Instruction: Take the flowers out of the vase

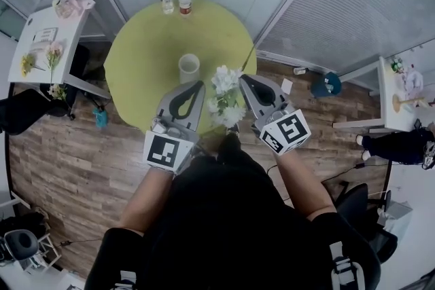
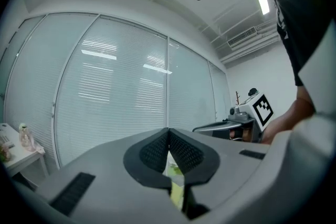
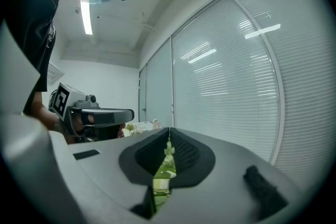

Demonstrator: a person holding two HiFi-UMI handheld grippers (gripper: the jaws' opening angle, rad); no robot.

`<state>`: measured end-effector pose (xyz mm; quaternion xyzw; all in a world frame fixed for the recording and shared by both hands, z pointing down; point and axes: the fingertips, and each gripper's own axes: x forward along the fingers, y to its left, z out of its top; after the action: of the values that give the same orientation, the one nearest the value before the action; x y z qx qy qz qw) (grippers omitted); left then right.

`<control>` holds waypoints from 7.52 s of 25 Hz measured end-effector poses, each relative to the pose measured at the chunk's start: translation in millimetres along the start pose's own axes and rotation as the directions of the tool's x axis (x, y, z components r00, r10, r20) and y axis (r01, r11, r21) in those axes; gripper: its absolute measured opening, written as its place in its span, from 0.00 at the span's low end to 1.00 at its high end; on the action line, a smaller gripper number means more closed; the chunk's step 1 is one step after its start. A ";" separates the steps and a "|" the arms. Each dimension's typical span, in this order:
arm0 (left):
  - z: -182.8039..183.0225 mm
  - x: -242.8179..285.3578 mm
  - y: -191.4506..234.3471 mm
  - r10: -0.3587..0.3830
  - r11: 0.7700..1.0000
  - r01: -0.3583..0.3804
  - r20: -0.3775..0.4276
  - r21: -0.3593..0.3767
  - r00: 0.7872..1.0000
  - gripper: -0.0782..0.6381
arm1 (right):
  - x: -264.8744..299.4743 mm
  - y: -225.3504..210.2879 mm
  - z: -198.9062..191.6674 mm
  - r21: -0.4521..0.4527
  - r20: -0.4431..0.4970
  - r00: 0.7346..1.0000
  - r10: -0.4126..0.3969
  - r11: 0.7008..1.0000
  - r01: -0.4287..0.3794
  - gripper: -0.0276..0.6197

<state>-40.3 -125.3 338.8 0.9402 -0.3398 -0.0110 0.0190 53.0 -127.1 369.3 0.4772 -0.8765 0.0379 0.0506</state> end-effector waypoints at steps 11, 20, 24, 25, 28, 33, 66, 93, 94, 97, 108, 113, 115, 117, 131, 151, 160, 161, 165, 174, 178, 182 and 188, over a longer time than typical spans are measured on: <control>-33.0 44.3 -5.4 -0.011 1.000 0.012 -0.033 0.018 0.999 0.13 | 15.7 -31.2 -38.2 0.035 -0.064 0.997 0.033 0.999 -0.031 0.07; -65.7 61.9 5.9 0.038 0.999 -0.036 -0.055 0.032 0.998 0.13 | 42.1 -46.1 -67.9 0.054 -0.115 0.990 0.085 0.995 -0.080 0.07; -84.6 66.5 7.6 0.065 0.998 -0.064 -0.079 0.023 0.995 0.13 | 46.3 -48.7 -82.9 0.064 -0.133 0.985 0.110 0.993 -0.102 0.07; -89.3 67.3 9.0 0.073 0.997 -0.072 -0.087 0.014 0.994 0.13 | 47.5 -49.5 -86.4 0.067 -0.138 0.984 0.115 0.992 -0.106 0.07; -101.6 72.4 18.1 0.094 0.995 -0.095 -0.101 -0.007 0.990 0.13 | 55.6 -53.7 -96.4 0.075 -0.154 0.979 0.130 0.990 -0.119 0.07; -120.4 82.0 27.3 0.115 0.993 -0.115 -0.124 0.004 0.986 0.13 | 65.9 -60.4 -117.0 0.091 -0.180 0.969 0.169 0.984 -0.155 0.07; -247.4 148.7 40.2 0.244 0.961 -0.271 -0.304 -0.050 0.921 0.13 | 119.0 -122.6 -250.6 0.106 -0.334 0.882 0.331 0.943 -0.314 0.07; -294.5 169.8 45.3 0.266 0.946 -0.314 -0.361 -0.081 0.894 0.13 | 136.4 -139.9 -293.8 0.144 -0.361 0.877 0.319 0.948 -0.285 0.27; -293.0 168.7 45.6 0.264 0.947 -0.312 -0.359 -0.081 0.895 0.13 | 136.9 -139.8 -292.5 0.141 -0.359 0.879 0.314 0.949 -0.281 0.28; -288.0 163.0 45.0 0.261 0.948 -0.307 -0.354 -0.080 0.898 0.13 | 136.7 -137.8 -286.4 0.136 -0.353 0.885 0.304 0.952 -0.273 0.29; -239.1 138.9 38.1 0.225 0.965 -0.254 -0.303 -0.060 0.926 0.13 | 119.4 -116.6 -233.4 0.113 -0.294 0.910 0.291 0.956 -0.270 0.28; -210.2 123.2 31.6 0.200 0.975 -0.219 -0.271 -0.044 0.942 0.13 | 102.7 -97.9 -200.2 0.082 -0.257 0.925 0.281 0.960 -0.269 0.28; -199.7 115.6 28.9 0.190 0.978 -0.207 -0.261 -0.036 0.946 0.13 | 95.6 -88.2 -187.1 0.075 -0.243 0.929 0.280 0.960 -0.269 0.28; -189.4 106.5 26.1 0.180 0.981 -0.194 -0.253 -0.031 0.951 0.13 | 88.5 -76.6 -174.3 0.068 -0.227 0.934 0.277 0.961 -0.269 0.28; -81.3 40.4 9.7 0.086 0.996 -0.086 -0.113 0.010 0.990 0.13 | 44.5 -1.3 -61.1 0.021 -0.075 0.949 0.307 0.952 -0.306 0.13; -25.5 -31.8 14.2 0.008 1.000 -0.007 -0.054 0.028 0.999 0.13 | 36.7 78.6 -5.0 -0.058 -0.002 0.961 0.275 0.960 -0.275 0.07; -17.8 -48.6 16.1 -0.006 1.000 0.007 -0.041 0.028 0.999 0.13 | 37.5 96.7 1.0 -0.069 0.010 0.965 0.263 0.963 -0.262 0.07; -17.9 -49.9 16.0 -0.007 1.000 0.008 -0.042 0.028 0.999 0.13 | 37.1 98.0 0.8 -0.068 0.010 0.965 0.262 0.963 -0.261 0.07; -20.8 -53.3 11.5 -0.009 1.000 0.010 -0.047 0.028 0.999 0.13 | 32.0 101.6 -0.2 -0.066 0.013 0.965 0.261 0.963 -0.260 0.07; -25.5 -56.8 8.3 -0.008 1.000 0.009 -0.044 0.020 0.999 0.13 | 27.8 104.9 -3.7 -0.058 0.013 0.965 0.261 0.964 -0.260 0.07; -25.3 -59.0 6.4 -0.007 1.000 0.008 -0.042 0.016 0.999 0.13 | 26.0 107.0 -4.8 -0.059 0.009 0.965 0.261 0.964 -0.260 0.07; -28.6 -60.5 5.9 -0.002 1.000 0.003 -0.045 0.013 0.999 0.13 | 25.0 108.6 -6.9 -0.056 0.008 0.965 0.262 0.964 -0.261 0.07; -32.4 -63.0 7.2 0.005 1.000 -0.004 -0.048 0.011 0.999 0.13 | 26.3 108.4 -10.0 -0.053 0.005 0.965 0.263 0.964 -0.262 0.07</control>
<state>-92.3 -89.6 371.9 0.9396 -0.3413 0.0133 0.0220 -51.7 -89.2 380.5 0.3558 -0.9329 0.0186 0.0523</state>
